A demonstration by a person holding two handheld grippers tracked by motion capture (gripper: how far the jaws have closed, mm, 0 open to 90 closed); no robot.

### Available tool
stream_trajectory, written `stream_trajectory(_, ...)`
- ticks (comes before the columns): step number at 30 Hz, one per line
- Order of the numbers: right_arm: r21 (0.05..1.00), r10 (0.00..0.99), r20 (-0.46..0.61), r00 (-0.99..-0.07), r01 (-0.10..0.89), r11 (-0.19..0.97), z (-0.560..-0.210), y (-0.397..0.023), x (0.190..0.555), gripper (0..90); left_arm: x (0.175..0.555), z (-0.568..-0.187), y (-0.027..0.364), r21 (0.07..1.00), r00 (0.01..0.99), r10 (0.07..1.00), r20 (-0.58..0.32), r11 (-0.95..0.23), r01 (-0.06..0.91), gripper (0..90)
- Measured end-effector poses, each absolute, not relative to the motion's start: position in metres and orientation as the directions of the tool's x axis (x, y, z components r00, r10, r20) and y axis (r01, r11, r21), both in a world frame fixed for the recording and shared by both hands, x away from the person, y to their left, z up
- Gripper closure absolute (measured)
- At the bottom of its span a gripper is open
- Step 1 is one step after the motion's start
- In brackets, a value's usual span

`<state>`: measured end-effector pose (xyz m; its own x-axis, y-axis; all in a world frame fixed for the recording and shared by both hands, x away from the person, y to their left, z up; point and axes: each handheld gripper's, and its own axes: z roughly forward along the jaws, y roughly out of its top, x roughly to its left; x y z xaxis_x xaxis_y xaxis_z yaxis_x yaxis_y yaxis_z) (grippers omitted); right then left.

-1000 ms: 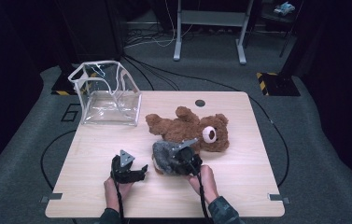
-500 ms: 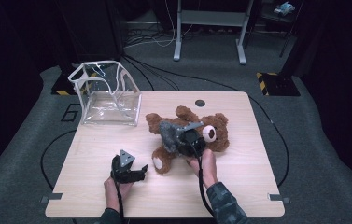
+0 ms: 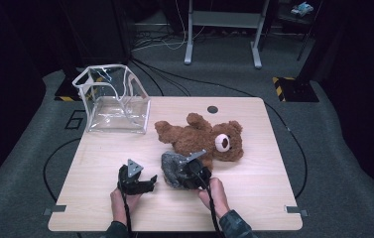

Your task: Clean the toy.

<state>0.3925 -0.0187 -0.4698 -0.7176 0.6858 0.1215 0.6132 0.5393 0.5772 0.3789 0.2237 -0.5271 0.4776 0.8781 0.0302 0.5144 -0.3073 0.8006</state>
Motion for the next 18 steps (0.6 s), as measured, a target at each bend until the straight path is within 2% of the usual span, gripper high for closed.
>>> stream_trajectory(6,0.676,0.745,0.101,-0.659,0.595,0.435,-0.432,-0.047,0.401,74.5,0.379,-0.527,0.223,0.8,0.475,0.879,0.029,-0.305,0.516,15.0)
stream_trajectory(11,0.752,0.828,0.02,-0.56,0.555,0.357,-0.396,-0.068,0.416,74.5,0.379,-0.527,0.223,0.792,0.481,0.876,0.035,-0.317,0.521,15.0)
stream_trajectory(15,0.774,0.872,-0.081,-0.482,0.521,0.36,-0.386,-0.074,0.425,74.6,0.379,-0.527,0.223,0.792,0.482,0.876,0.033,-0.317,0.522,15.0)
stream_trajectory(18,0.743,0.878,-0.086,-0.471,0.557,0.371,-0.397,-0.074,0.433,74.6,0.379,-0.527,0.223,0.796,0.476,0.879,0.028,-0.308,0.521,15.0)
